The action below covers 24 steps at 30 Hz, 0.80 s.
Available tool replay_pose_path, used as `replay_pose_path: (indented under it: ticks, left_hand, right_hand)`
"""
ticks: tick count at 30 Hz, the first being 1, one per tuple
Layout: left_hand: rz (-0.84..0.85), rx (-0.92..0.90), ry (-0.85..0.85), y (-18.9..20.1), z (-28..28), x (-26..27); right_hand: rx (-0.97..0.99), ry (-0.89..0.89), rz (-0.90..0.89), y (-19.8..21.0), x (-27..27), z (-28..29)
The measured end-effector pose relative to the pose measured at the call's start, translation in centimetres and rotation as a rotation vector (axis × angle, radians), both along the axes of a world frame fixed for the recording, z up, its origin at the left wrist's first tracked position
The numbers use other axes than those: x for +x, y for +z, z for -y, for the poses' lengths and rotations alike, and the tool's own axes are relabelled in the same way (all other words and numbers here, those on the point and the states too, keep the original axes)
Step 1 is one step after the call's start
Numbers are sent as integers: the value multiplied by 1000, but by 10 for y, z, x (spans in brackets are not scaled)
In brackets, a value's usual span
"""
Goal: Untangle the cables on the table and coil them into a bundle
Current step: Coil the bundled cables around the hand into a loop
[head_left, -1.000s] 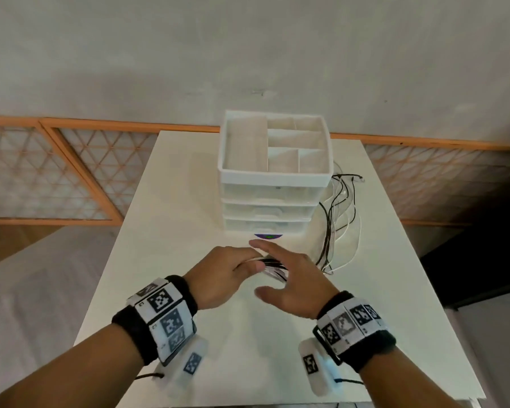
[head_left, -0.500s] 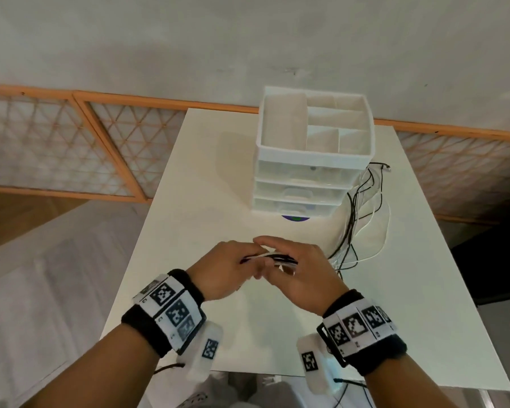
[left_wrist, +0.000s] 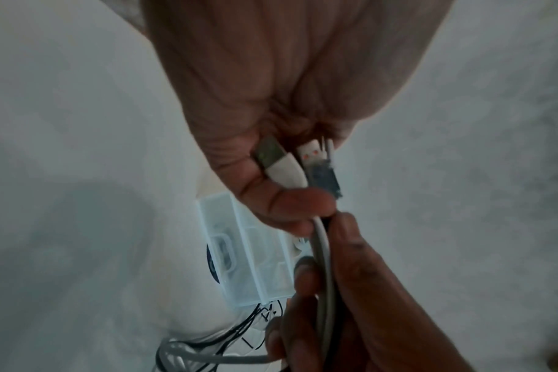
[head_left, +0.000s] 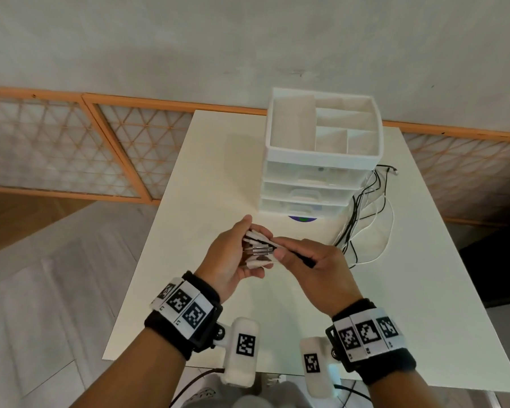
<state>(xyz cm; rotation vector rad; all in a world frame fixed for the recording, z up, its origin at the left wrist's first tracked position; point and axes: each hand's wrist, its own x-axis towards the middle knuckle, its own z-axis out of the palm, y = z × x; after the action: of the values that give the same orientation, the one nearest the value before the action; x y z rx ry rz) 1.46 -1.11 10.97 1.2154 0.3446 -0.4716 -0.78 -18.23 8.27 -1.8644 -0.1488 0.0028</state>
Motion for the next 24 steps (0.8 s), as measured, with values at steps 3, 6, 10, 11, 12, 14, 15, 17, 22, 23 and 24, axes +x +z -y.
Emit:
replay_pose_path:
  ticks: [3, 6, 10, 11, 12, 14, 15, 17, 22, 23, 24]
  left_hand:
    - [45, 62, -14, 2, 6, 2]
    - [53, 80, 5, 2, 11, 2]
    - [37, 52, 66, -1, 12, 0]
    - [45, 68, 71, -2, 12, 0]
    - [59, 95, 69, -3, 12, 0]
    - [103, 150, 58, -3, 13, -1]
    - [124, 168, 50, -3, 13, -1]
    - [151, 199, 26, -3, 14, 0]
    - [262, 417, 18, -9, 21, 3]
    - [277, 436, 42, -10, 23, 3]
    - [280, 439, 68, -11, 24, 3]
  right_hand:
    - [-28, -3, 8, 1, 0, -4]
    - [30, -13, -24, 5, 1, -6]
    - [74, -25, -28, 6, 1, -9]
    - [87, -25, -36, 6, 1, -10]
    - [97, -30, -47, 5, 1, -10]
    - [94, -43, -63, 4, 3, -11]
    - [87, -43, -67, 3, 3, -10]
    - [70, -31, -69, 3, 5, -9]
    - [3, -17, -34, 6, 6, -9]
    - [-15, -21, -21, 6, 7, -10]
    - [-30, -26, -14, 7, 7, -10]
